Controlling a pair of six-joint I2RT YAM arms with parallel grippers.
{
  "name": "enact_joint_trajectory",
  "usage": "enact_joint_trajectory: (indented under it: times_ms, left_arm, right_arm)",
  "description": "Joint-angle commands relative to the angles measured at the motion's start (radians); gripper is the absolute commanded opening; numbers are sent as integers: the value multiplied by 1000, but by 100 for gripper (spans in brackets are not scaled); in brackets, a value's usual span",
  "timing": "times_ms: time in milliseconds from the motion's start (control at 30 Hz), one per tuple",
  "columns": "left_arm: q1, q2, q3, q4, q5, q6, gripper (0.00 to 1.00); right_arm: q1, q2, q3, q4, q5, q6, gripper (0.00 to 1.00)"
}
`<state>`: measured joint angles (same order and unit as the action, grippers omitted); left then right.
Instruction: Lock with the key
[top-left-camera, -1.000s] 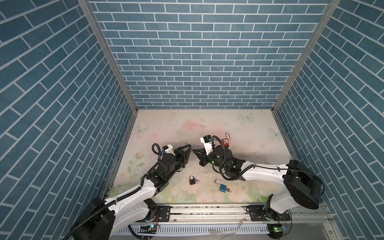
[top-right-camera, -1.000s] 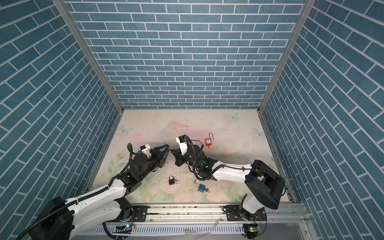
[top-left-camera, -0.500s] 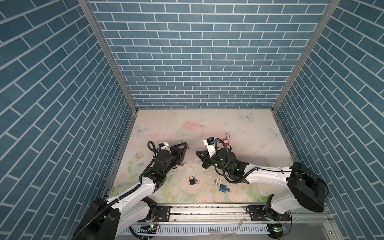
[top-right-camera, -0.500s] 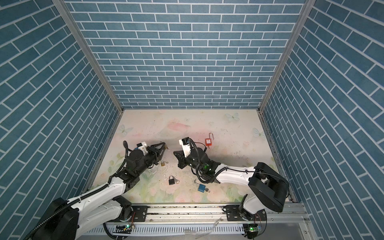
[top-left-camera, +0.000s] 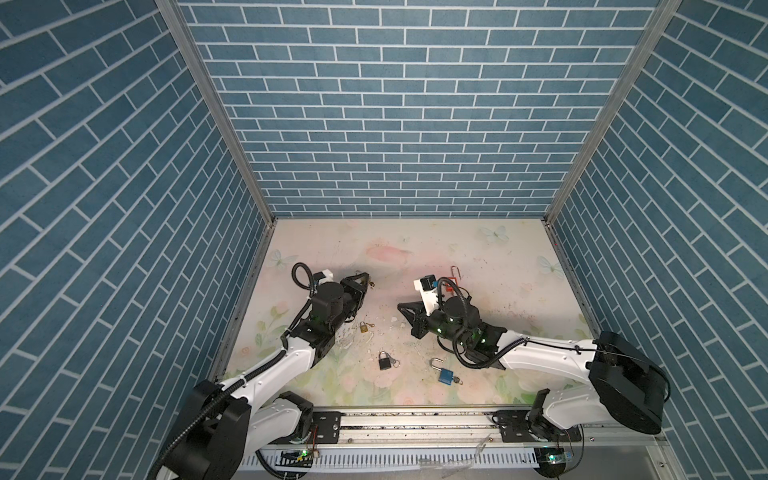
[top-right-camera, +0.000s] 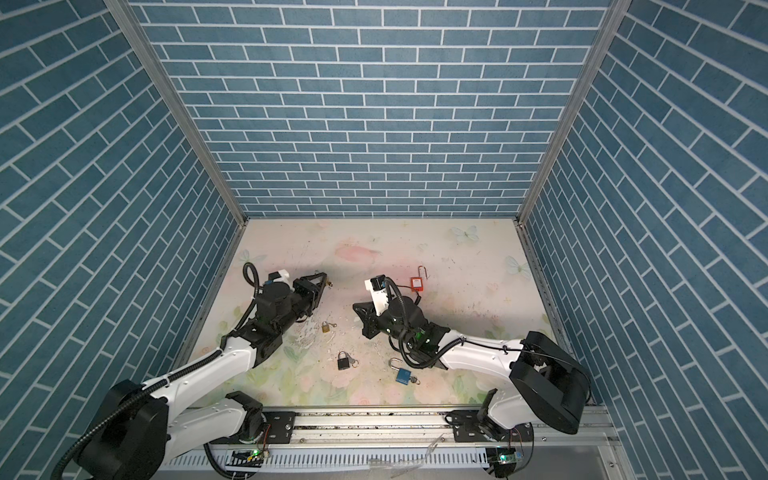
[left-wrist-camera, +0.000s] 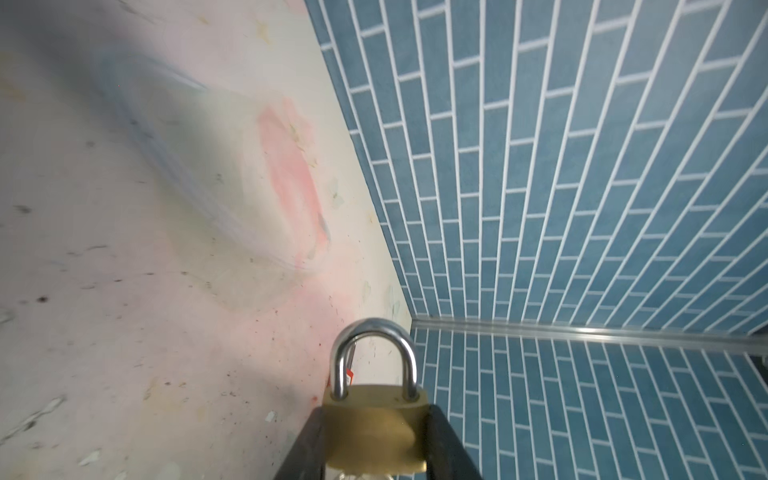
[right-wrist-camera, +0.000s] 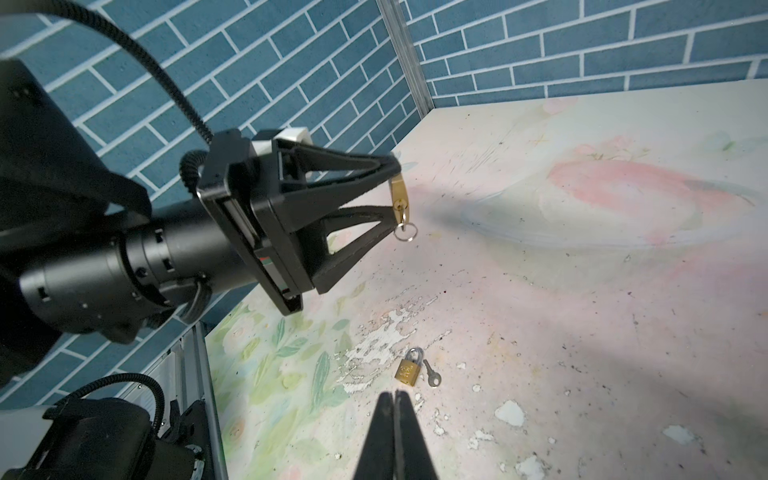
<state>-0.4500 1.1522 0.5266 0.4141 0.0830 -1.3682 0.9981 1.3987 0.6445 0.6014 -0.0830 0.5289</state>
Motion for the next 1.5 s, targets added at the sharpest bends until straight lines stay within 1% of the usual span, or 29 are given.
enact_joint_trajectory:
  times_ms: [0, 67, 133, 267, 433, 1000, 1467]
  left_arm:
    - [2, 50, 111, -143, 163, 231, 0]
    - [0, 78, 145, -189, 218, 270, 0]
    - [-5, 87, 153, -195, 245, 288, 0]
    - [-15, 72, 154, -192, 233, 303, 0]
    - [-20, 57, 161, -202, 229, 317, 0]
    - [-21, 31, 157, -200, 256, 311, 0]
    - [-20, 30, 144, -186, 264, 300, 0]
  right_arm:
    - [-24, -8, 54, -3, -69, 35, 15]
    - [-31, 4, 76, 3, -86, 38, 19]
    - [-33, 19, 105, -1, -100, 34, 21]
    - [-35, 56, 157, -26, -96, 23, 23]
    - [-38, 97, 190, -48, -59, 14, 23]
    - [-60, 187, 208, -7, -18, 40, 22]
    - [-75, 229, 245, -2, -64, 42, 21]
